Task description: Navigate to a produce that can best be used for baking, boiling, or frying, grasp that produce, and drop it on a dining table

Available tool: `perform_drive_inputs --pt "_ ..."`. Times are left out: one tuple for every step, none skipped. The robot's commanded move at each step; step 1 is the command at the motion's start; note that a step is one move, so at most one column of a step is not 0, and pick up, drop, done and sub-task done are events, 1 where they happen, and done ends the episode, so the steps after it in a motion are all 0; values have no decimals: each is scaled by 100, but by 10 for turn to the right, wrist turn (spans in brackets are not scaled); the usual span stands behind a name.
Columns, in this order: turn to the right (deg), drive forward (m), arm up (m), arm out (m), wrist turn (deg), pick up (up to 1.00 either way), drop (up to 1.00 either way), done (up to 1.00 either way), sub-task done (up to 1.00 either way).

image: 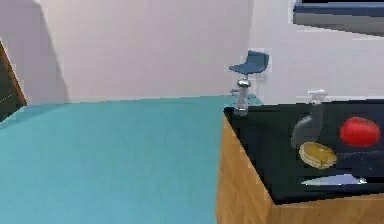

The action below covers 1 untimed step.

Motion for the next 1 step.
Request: perform_drive_inputs --pt "450 0 0 0 0 0 0 0 0"
